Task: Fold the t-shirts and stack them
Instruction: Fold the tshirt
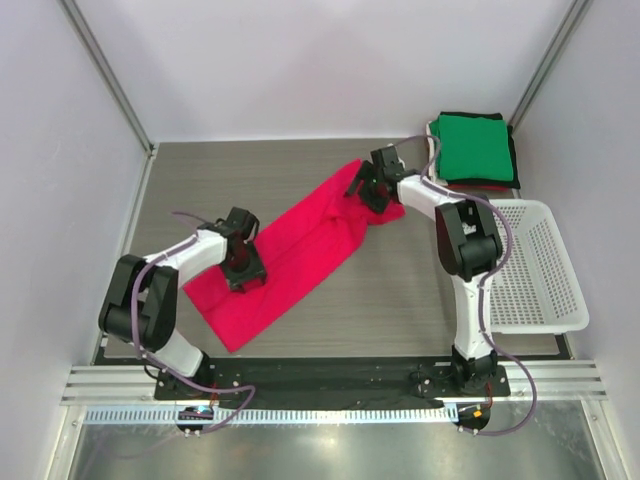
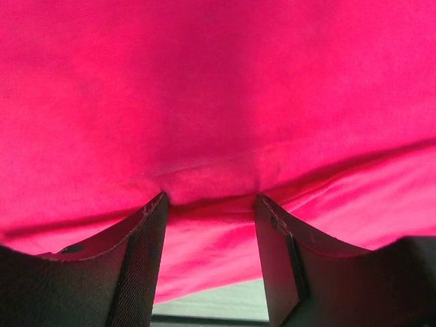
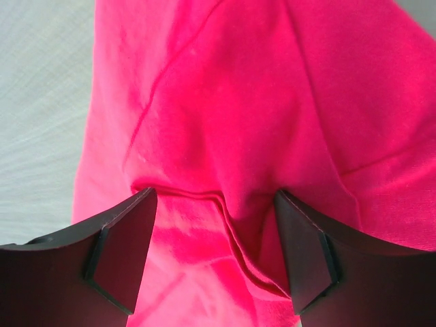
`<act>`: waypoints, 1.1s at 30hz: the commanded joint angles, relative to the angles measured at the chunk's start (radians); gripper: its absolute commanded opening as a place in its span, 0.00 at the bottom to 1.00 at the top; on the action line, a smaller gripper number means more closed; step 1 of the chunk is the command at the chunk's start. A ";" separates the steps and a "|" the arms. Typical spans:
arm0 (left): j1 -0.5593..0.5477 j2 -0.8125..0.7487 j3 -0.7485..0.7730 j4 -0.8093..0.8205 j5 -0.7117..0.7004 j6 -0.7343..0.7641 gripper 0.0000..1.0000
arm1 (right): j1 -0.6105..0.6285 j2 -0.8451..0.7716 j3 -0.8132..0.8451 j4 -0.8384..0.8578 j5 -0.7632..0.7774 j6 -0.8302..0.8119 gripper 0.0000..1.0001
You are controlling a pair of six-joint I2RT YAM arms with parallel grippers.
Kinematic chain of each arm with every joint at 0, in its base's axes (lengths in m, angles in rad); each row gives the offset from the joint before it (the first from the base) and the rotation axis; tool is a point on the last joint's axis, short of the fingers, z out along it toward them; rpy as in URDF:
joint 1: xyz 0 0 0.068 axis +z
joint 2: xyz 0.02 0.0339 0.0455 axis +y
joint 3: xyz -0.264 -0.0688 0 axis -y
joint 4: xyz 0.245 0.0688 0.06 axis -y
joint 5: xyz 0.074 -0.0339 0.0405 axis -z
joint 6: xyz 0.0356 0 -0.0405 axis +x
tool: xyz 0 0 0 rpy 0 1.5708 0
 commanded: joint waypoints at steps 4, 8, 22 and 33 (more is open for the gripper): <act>-0.167 0.000 -0.078 0.067 0.160 -0.177 0.55 | 0.001 0.244 0.276 -0.055 -0.079 -0.091 0.76; -0.287 0.038 -0.078 0.137 0.205 -0.281 0.55 | -0.001 0.373 0.450 -0.053 -0.158 -0.106 0.76; -0.485 0.118 0.065 0.184 0.225 -0.378 0.54 | 0.002 0.619 0.843 0.011 -0.270 -0.145 0.78; -0.497 -0.113 0.309 -0.186 -0.062 -0.213 0.64 | -0.005 0.443 0.939 0.091 -0.291 -0.132 0.90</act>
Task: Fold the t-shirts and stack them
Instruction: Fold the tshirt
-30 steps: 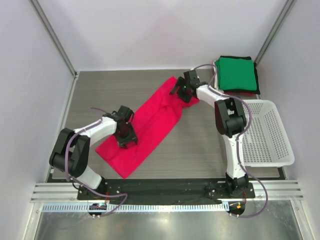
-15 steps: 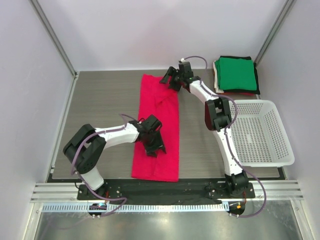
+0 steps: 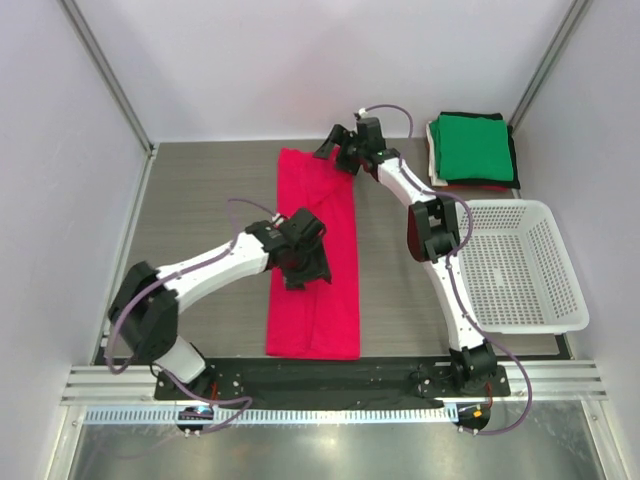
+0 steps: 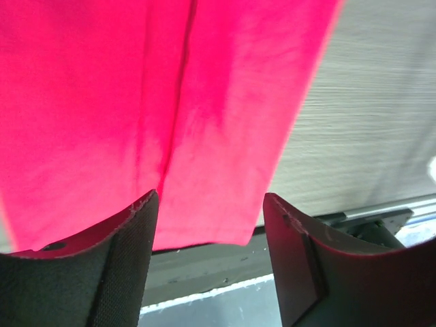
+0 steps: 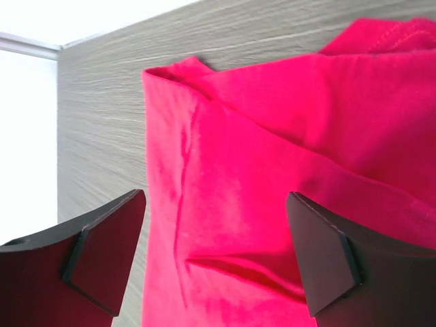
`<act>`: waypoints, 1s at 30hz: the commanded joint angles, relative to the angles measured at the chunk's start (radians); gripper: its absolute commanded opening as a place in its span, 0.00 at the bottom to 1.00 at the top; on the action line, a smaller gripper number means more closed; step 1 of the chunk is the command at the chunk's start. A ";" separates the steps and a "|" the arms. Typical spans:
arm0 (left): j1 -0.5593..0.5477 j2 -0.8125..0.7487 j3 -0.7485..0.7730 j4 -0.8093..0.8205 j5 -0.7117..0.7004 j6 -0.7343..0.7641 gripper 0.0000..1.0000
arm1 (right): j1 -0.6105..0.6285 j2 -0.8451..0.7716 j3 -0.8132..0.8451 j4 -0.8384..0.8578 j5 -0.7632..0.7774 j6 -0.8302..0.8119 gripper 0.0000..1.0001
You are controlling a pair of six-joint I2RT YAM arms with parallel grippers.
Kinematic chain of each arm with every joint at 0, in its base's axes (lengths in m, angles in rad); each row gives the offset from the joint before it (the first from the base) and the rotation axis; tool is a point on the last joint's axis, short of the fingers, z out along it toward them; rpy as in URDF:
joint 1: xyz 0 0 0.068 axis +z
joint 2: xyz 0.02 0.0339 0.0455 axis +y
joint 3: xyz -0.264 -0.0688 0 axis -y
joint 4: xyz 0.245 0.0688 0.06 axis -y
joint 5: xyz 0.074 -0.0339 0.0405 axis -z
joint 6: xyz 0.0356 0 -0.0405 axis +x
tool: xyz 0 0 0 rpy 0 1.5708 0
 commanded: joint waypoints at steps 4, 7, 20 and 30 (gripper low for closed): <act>-0.005 -0.242 0.013 -0.187 -0.212 0.081 0.68 | -0.004 -0.339 -0.076 0.032 -0.013 -0.009 0.97; -0.004 -0.338 -0.069 -0.190 -0.236 0.075 0.69 | -0.001 -0.542 -0.284 0.015 0.004 -0.024 0.98; -0.002 -0.699 -0.441 -0.093 -0.227 -0.030 0.93 | 0.295 -1.478 -1.494 -0.258 0.387 0.147 0.99; -0.001 -0.796 -0.639 -0.054 -0.157 -0.115 0.91 | 0.678 -1.847 -1.946 -0.283 0.455 0.537 0.78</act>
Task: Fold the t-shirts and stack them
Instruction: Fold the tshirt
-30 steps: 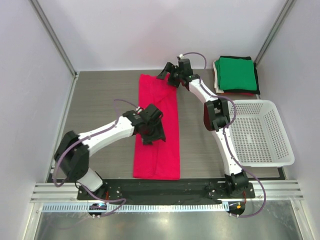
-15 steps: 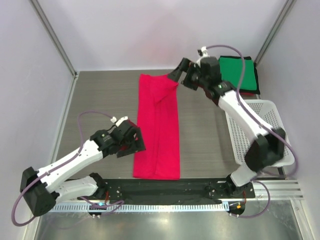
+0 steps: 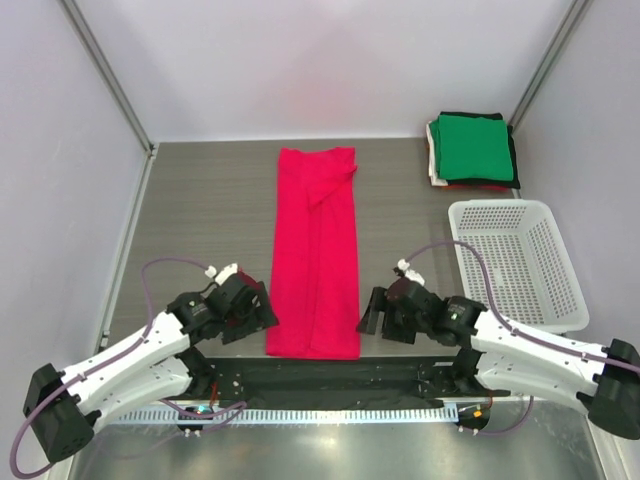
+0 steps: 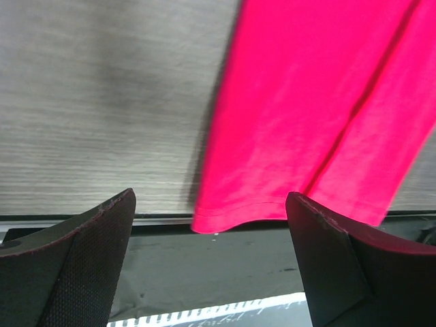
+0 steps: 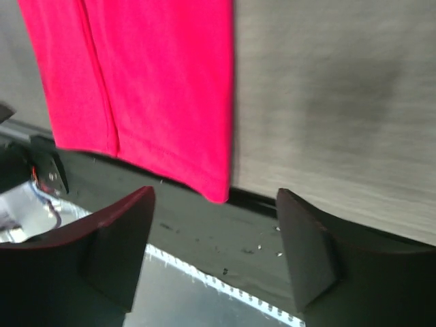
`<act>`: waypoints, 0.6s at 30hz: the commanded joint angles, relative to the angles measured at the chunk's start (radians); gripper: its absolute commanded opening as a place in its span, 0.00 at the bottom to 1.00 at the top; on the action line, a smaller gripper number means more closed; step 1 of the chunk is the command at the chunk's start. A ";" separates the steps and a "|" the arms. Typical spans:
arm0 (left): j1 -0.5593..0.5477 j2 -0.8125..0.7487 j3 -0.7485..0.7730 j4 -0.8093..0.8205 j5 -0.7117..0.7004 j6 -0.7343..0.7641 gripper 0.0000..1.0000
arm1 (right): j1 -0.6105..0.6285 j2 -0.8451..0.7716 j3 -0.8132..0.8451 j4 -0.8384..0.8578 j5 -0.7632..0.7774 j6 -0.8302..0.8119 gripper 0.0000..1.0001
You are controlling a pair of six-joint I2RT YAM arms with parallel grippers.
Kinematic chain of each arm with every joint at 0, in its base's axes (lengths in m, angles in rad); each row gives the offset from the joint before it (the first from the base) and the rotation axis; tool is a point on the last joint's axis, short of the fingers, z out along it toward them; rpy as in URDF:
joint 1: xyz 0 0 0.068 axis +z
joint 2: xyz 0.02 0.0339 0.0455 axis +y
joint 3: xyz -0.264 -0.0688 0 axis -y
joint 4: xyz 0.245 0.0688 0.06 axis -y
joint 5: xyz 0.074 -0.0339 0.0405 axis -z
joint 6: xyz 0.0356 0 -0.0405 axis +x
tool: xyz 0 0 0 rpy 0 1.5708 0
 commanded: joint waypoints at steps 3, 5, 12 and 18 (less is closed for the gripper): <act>-0.001 -0.018 -0.084 0.077 0.061 -0.083 0.88 | 0.141 0.005 -0.109 0.172 0.069 0.222 0.69; -0.006 -0.023 -0.107 0.096 0.075 -0.098 0.86 | 0.199 0.063 -0.117 0.218 0.095 0.250 0.65; -0.055 -0.024 -0.190 0.174 0.104 -0.176 0.76 | 0.256 0.206 -0.120 0.303 0.112 0.262 0.50; -0.116 -0.003 -0.206 0.204 0.093 -0.207 0.64 | 0.256 0.200 -0.134 0.314 0.128 0.269 0.35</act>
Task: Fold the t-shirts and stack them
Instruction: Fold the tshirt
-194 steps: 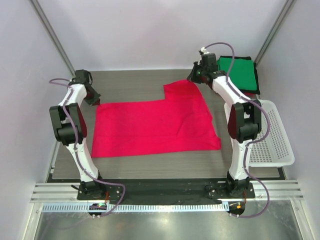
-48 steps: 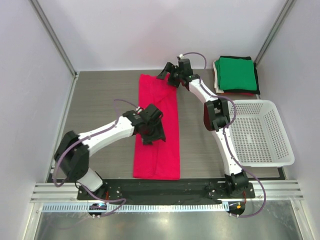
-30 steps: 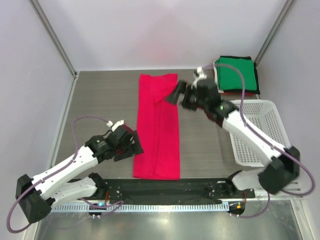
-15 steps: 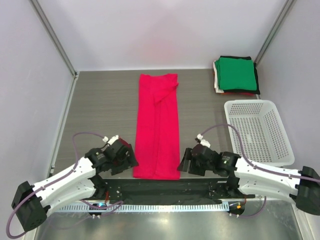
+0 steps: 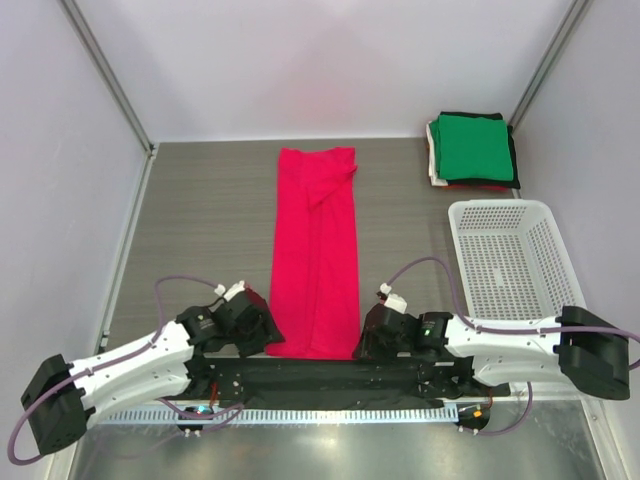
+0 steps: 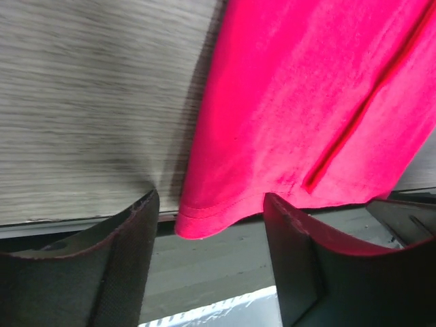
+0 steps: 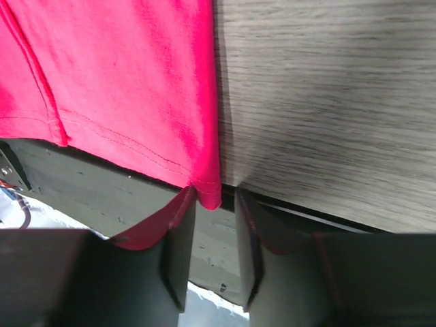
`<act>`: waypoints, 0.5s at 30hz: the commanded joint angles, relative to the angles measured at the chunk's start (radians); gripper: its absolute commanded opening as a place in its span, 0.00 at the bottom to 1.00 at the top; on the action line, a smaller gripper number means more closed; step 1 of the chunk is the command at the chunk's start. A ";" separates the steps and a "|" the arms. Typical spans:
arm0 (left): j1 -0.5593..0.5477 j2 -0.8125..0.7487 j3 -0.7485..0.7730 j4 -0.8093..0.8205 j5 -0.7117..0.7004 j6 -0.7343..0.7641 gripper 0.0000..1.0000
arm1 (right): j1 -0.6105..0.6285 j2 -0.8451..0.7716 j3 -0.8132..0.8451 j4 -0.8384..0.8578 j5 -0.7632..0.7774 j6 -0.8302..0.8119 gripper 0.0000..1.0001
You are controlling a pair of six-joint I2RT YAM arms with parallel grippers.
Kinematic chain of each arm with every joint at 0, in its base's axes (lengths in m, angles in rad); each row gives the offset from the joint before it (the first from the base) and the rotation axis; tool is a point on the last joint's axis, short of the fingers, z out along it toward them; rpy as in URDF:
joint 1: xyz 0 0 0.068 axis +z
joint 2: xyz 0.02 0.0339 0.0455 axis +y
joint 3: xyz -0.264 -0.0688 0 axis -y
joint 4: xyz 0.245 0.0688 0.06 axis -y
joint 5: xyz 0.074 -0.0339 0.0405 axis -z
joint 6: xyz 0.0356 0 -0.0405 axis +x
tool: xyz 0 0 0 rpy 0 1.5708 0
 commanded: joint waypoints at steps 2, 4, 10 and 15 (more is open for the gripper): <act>-0.029 0.021 -0.019 0.025 0.000 -0.042 0.57 | -0.001 -0.004 -0.007 0.055 0.086 0.019 0.30; -0.040 0.024 -0.017 0.027 -0.001 -0.048 0.46 | -0.003 -0.006 -0.007 0.052 0.086 0.019 0.27; -0.052 0.027 -0.010 0.024 -0.013 -0.060 0.06 | -0.001 -0.027 0.011 0.021 0.104 0.015 0.06; -0.054 0.040 0.067 -0.031 -0.053 -0.031 0.00 | -0.001 -0.065 0.089 -0.061 0.164 -0.014 0.01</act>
